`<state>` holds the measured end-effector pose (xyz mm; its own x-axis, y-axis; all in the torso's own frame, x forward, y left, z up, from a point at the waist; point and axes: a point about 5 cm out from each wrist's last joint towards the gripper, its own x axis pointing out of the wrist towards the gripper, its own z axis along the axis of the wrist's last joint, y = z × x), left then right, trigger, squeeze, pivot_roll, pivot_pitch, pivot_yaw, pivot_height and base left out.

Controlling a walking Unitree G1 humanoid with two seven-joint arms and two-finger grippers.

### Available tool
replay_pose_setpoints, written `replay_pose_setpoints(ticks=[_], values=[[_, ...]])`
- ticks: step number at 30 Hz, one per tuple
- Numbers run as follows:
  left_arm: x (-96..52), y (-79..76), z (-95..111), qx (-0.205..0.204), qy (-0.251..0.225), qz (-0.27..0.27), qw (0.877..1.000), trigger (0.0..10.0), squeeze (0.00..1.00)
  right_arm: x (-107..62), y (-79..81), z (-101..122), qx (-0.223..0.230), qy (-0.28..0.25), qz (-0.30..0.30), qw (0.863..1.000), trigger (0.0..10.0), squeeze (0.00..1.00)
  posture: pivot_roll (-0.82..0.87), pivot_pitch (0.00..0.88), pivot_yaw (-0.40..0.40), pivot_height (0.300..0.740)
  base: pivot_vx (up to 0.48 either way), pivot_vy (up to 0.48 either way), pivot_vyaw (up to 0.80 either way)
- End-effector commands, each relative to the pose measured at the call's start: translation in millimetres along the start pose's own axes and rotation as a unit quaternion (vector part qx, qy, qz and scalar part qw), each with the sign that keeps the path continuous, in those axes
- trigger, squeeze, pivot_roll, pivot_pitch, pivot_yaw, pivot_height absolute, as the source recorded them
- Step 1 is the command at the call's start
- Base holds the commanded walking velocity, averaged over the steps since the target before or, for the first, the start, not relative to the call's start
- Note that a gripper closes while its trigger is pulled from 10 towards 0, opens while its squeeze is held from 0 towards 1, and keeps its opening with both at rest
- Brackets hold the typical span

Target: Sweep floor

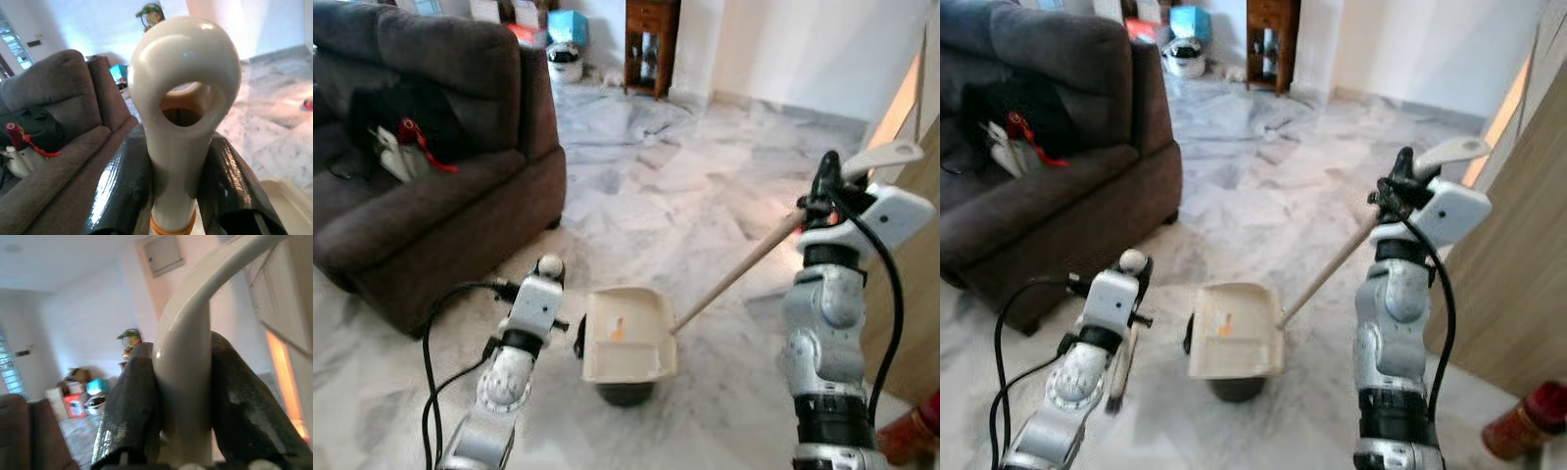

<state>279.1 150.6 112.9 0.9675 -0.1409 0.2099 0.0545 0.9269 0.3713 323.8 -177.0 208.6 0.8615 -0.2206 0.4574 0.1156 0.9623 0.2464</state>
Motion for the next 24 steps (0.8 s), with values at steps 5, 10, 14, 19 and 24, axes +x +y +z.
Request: replay_pose_setpoints(ticks=[5,10,14,19,24], values=[[6.3,1.0,13.8,0.009,-0.033,0.006,0.999,10.0,0.00,8.4,1.4,19.8,0.023,-0.045,-0.005,0.999,10.0,0.00,0.08,0.000,0.015,0.740,0.327,0.000,0.00],[6.8,0.7,15.0,0.006,-0.036,0.007,0.999,10.0,0.00,9.6,4.6,22.4,0.026,-0.050,0.002,0.998,10.0,0.00,0.08,0.000,0.012,0.740,0.323,0.000,0.00],[7.3,1.3,15.9,0.004,-0.038,0.009,0.999,10.0,0.00,11.9,10.1,30.6,0.033,-0.064,0.011,0.997,10.0,0.00,0.08,0.000,0.013,0.740,0.326,0.000,0.00],[7.7,1.4,16.6,0.003,-0.042,0.010,0.999,10.0,0.00,12.3,16.6,35.4,0.039,-0.072,0.031,0.996,10.0,0.00,0.08,0.000,0.015,0.740,0.324,0.000,0.00],[8.5,-0.3,18.3,-0.003,-0.048,0.005,0.999,10.0,0.00,9.8,22.9,33.3,0.039,-0.068,0.050,0.996,10.0,0.00,0.08,0.000,0.016,0.740,0.052,0.000,0.00]])
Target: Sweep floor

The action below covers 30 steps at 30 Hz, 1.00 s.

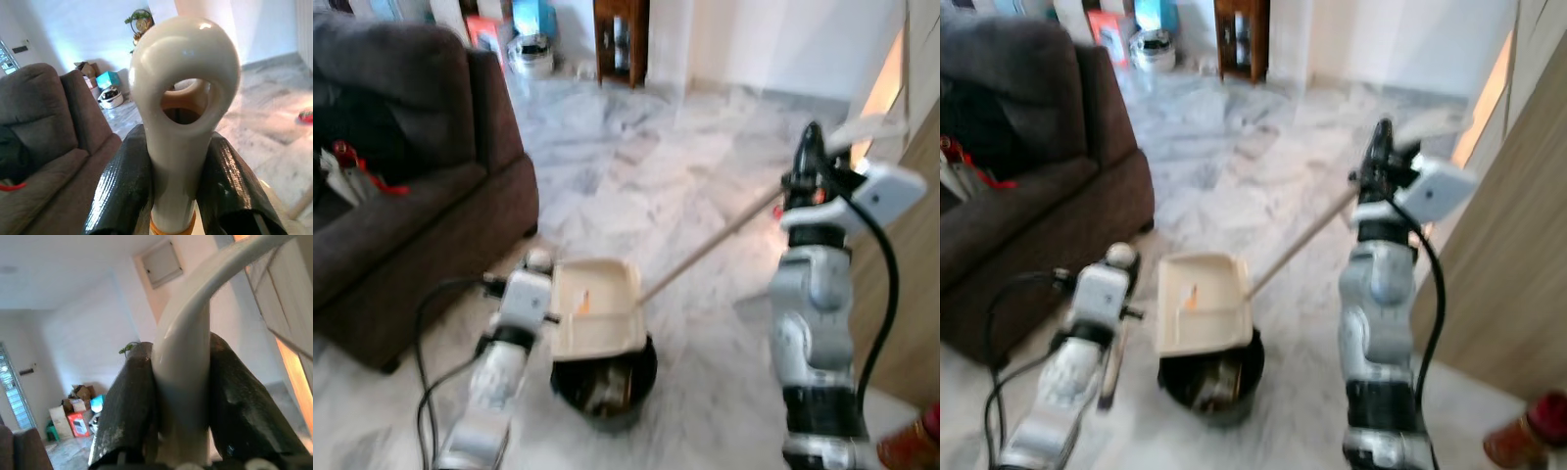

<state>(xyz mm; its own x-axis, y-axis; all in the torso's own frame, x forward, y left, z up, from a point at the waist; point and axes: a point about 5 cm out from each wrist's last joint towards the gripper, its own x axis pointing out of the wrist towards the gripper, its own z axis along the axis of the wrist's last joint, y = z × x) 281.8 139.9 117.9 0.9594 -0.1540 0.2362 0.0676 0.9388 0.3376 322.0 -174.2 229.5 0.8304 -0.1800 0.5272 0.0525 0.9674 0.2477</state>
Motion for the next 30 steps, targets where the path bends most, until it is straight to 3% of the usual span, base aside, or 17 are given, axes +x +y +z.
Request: replay_pose_setpoints(ticks=[1,14,24,26,30], values=[[3.7,7.0,10.9,0.016,-0.034,0.006,0.999,10.0,0.00,3.6,17.4,13.4,0.022,-0.033,0.027,0.999,10.0,0.00,0.08,0.000,0.016,0.740,0.000,0.000,0.00],[3.1,3.9,10.3,0.011,-0.033,-0.001,0.999,10.0,0.00,-6.1,44.4,8.6,0.033,-0.022,0.090,0.995,10.0,0.00,0.08,0.000,0.017,0.740,0.000,0.000,0.00],[3.7,2.0,11.3,0.013,-0.038,-0.008,0.999,10.0,0.00,-20.6,79.2,12.0,0.010,-0.048,0.188,0.981,10.0,0.00,0.08,0.000,0.018,0.740,0.000,0.000,0.00],[4.0,1.5,11.8,0.012,-0.040,-0.010,0.999,10.0,0.00,-26.9,91.8,12.8,-0.011,-0.060,0.223,0.973,10.0,0.00,0.08,0.000,0.019,0.740,0.000,0.000,0.00],[4.4,1.0,12.4,0.012,-0.042,-0.012,0.999,10.0,0.00,-34.2,105.2,12.9,0.000,-0.062,0.242,0.968,10.0,0.00,0.08,0.000,0.019,0.740,0.000,0.000,0.00]])
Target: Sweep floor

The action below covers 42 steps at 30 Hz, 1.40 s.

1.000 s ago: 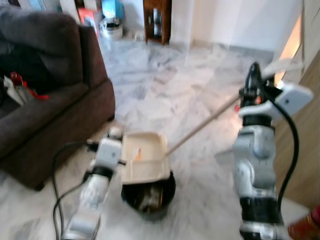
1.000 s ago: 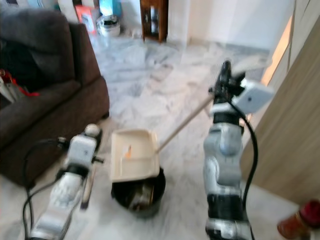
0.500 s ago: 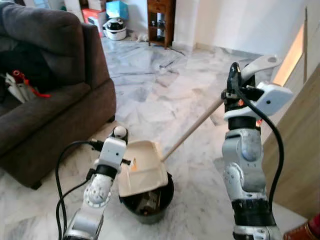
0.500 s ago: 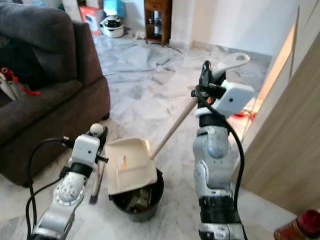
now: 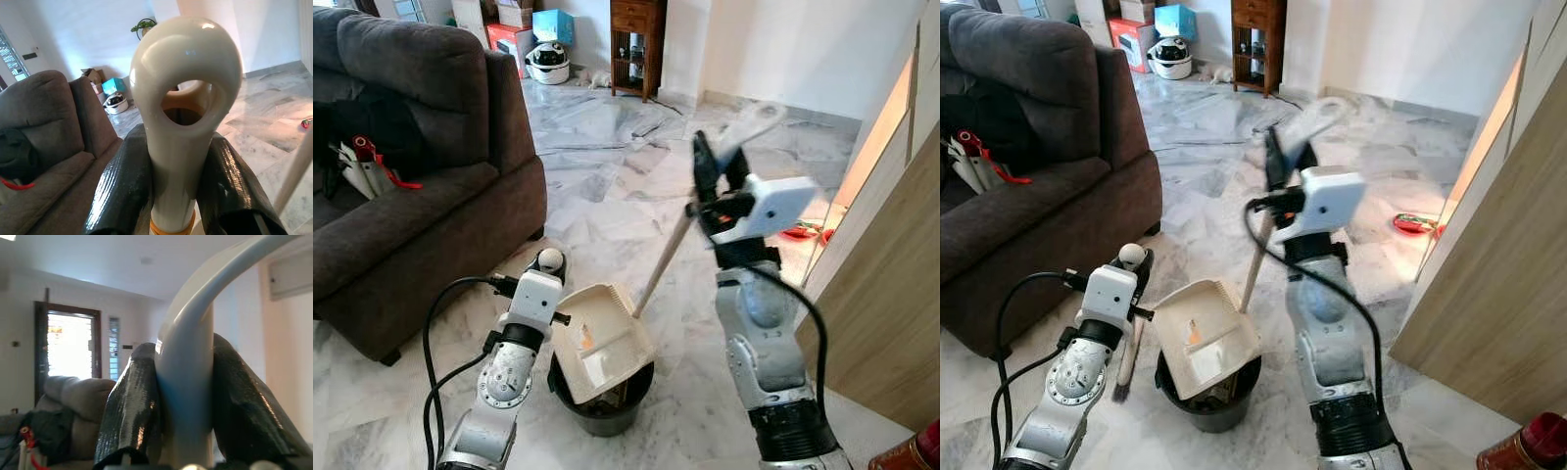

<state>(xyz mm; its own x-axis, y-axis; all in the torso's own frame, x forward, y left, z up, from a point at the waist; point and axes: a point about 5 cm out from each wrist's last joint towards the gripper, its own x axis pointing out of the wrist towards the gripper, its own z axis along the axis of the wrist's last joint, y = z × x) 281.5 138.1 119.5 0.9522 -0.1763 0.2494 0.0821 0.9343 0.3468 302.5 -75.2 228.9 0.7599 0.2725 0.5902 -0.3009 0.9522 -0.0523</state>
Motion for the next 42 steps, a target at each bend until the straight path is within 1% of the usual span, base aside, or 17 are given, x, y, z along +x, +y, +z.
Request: replay_pose_setpoints(ticks=[1,2,3,6,7,8,10,12,14,18,24,27,32,42], values=[[4.3,2.2,10.3,0.010,-0.032,-0.003,0.999,10.0,0.00,5.2,10.3,20.9,0.011,-0.057,0.012,0.998,10.0,0.00,0.08,0.000,0.019,0.740,0.000,0.000,0.00],[4.2,1.9,10.3,0.009,-0.032,-0.004,0.999,10.0,0.00,5.3,13.7,22.0,0.012,-0.060,0.014,0.998,10.0,0.00,0.08,0.000,0.019,0.740,0.000,0.000,0.00],[4.2,1.9,10.3,0.009,-0.032,-0.004,0.999,10.0,0.00,5.3,13.7,22.0,0.012,-0.060,0.014,0.998,10.0,0.00,0.08,0.000,0.019,0.740,0.000,0.000,0.00],[4.3,1.3,10.7,0.009,-0.033,-0.005,0.999,10.0,0.00,5.3,24.9,26.3,0.003,-0.075,0.030,0.997,10.0,0.00,0.08,0.000,0.019,0.740,0.000,0.000,0.00],[4.3,1.3,10.7,0.009,-0.033,-0.005,0.999,10.0,0.00,5.3,24.9,26.3,0.003,-0.075,0.030,0.997,10.0,0.00,0.08,0.000,0.019,0.740,0.000,0.000,0.00],[4.3,1.3,10.7,0.010,-0.034,-0.006,0.999,10.0,0.00,4.1,31.0,28.2,-0.012,-0.084,0.043,0.995,10.0,0.00,0.08,0.000,0.019,0.740,0.000,0.000,0.00],[4.3,1.3,10.8,0.010,-0.034,-0.006,0.999,10.0,0.00,3.0,34.5,29.1,-0.023,-0.089,0.051,0.994,10.0,0.00,0.08,0.000,0.018,0.740,0.000,0.000,0.00],[4.5,1.1,10.7,0.010,-0.034,-0.006,0.999,10.0,0.00,0.8,40.6,29.7,-0.049,-0.096,0.072,0.992,10.0,0.00,0.08,0.000,0.018,0.740,0.000,0.000,0.00],[4.6,0.9,10.6,0.009,-0.034,-0.007,0.999,10.0,0.00,-1.1,45.1,29.5,-0.063,-0.100,0.087,0.989,10.0,0.00,0.08,0.000,0.019,0.740,0.000,0.000,0.00],[4.6,0.2,10.6,0.007,-0.034,-0.008,0.999,10.0,0.00,-3.2,50.8,30.5,-0.057,-0.103,0.090,0.989,10.0,0.00,0.08,0.000,0.017,0.740,0.000,0.000,0.00],[5.0,-0.5,10.7,0.006,-0.035,-0.008,0.999,10.0,0.00,-4.4,55.9,33.3,-0.072,-0.116,0.099,0.986,10.0,0.00,0.08,0.000,0.016,0.740,0.000,0.000,0.00],[5.4,-0.6,10.6,0.006,-0.035,-0.008,0.999,10.0,0.00,-5.9,59.8,34.5,-0.102,-0.127,0.115,0.980,10.0,0.00,0.08,0.000,0.016,0.740,0.000,0.000,0.00],[5.7,-0.8,10.6,0.007,-0.035,-0.009,0.999,10.0,0.00,-7.0,61.6,34.7,-0.114,-0.131,0.121,0.977,10.0,0.00,0.08,0.000,0.015,0.740,0.000,0.000,0.00],[7.0,-1.1,10.7,0.006,-0.037,-0.010,0.999,10.0,0.00,-6.7,61.1,34.0,-0.123,-0.133,0.115,0.977,10.0,0.00,0.08,0.000,0.016,0.740,0.000,0.000,0.00]])
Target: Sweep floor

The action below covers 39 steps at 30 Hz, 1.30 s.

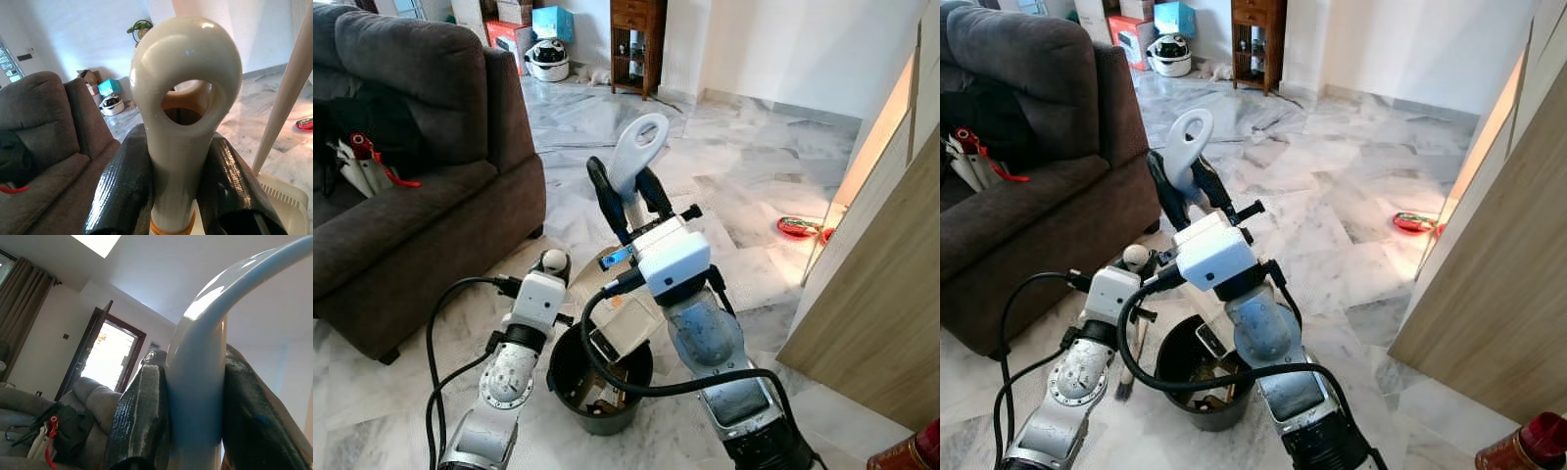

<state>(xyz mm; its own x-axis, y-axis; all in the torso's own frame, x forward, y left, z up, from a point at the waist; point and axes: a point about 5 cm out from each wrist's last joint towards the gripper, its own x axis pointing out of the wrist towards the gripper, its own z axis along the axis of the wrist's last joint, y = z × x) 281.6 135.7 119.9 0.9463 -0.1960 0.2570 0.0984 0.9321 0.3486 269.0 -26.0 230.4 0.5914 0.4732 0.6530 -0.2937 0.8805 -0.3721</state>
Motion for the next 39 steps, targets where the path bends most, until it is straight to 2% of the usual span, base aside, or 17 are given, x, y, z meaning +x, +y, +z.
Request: replay_pose_setpoints(ticks=[1,12,19,23,25,27,28,29,31,33,39], values=[[6.6,1.0,9.6,0.008,-0.030,-0.002,1.000,10.0,0.00,7.7,-2.0,19.7,-0.011,-0.058,-0.003,0.998,10.0,0.00,0.08,0.000,0.016,0.740,0.000,0.000,0.00],[7.5,0.3,9.9,0.008,-0.031,-0.002,0.999,10.0,0.00,7.7,-5.4,19.5,-0.027,-0.060,-0.009,0.998,10.0,0.00,0.08,0.000,0.015,0.740,0.000,0.000,0.00],[7.7,-0.7,10.0,0.007,-0.032,-0.002,0.999,10.0,0.00,5.2,-12.0,8.1,-0.054,-0.035,-0.017,0.998,10.0,0.00,0.07,0.000,0.013,0.740,0.000,0.000,0.00],[8.2,-1.4,10.2,0.006,-0.032,-0.003,0.999,10.0,0.00,1.2,-27.1,-5.3,-0.070,-0.005,-0.042,0.997,10.0,0.00,0.07,0.000,0.012,0.740,0.000,0.000,0.00],[8.5,-1.6,10.2,0.005,-0.033,-0.003,0.999,10.0,0.00,-1.5,-39.1,-12.7,-0.094,0.012,-0.057,0.994,10.0,0.00,0.07,0.000,0.012,0.740,0.000,0.000,0.00],[8.7,-1.6,10.1,0.004,-0.032,-0.003,0.999,10.0,0.00,-7.6,-59.5,-24.0,-0.131,0.039,-0.081,0.987,10.0,0.00,0.07,0.000,0.012,0.740,0.000,0.000,0.00],[8.8,-1.7,10.0,0.004,-0.032,-0.003,0.999,10.0,0.00,-8.5,-62.1,-25.4,-0.137,0.042,-0.085,0.986,10.0,0.00,0.07,0.000,0.012,0.740,0.000,0.000,0.00],[8.9,-2.1,10.2,0.003,-0.033,-0.004,0.999,10.0,0.00,-14.7,-74.5,-32.6,-0.149,0.061,-0.105,0.981,10.0,0.00,0.07,0.000,0.012,0.740,0.000,0.000,0.00],[8.9,-2.5,10.3,0.003,-0.033,-0.005,0.999,10.0,0.00,-20.4,-83.4,-37.8,-0.157,0.075,-0.117,0.978,10.0,0.00,0.07,0.000,0.012,0.740,0.000,0.000,0.00],[9.0,-2.7,10.3,0.002,-0.033,-0.006,0.999,10.0,0.00,-33.3,-99.6,-47.4,-0.184,0.104,-0.137,0.968,10.0,0.00,0.07,0.000,0.013,0.740,0.000,0.000,0.00],[8.8,-4.0,9.9,-0.001,-0.033,-0.011,0.999,10.0,0.00,-52.9,-118.6,-60.8,-0.186,0.144,-0.173,0.956,10.0,0.00,0.06,0.000,0.017,0.740,0.000,0.000,0.00]])
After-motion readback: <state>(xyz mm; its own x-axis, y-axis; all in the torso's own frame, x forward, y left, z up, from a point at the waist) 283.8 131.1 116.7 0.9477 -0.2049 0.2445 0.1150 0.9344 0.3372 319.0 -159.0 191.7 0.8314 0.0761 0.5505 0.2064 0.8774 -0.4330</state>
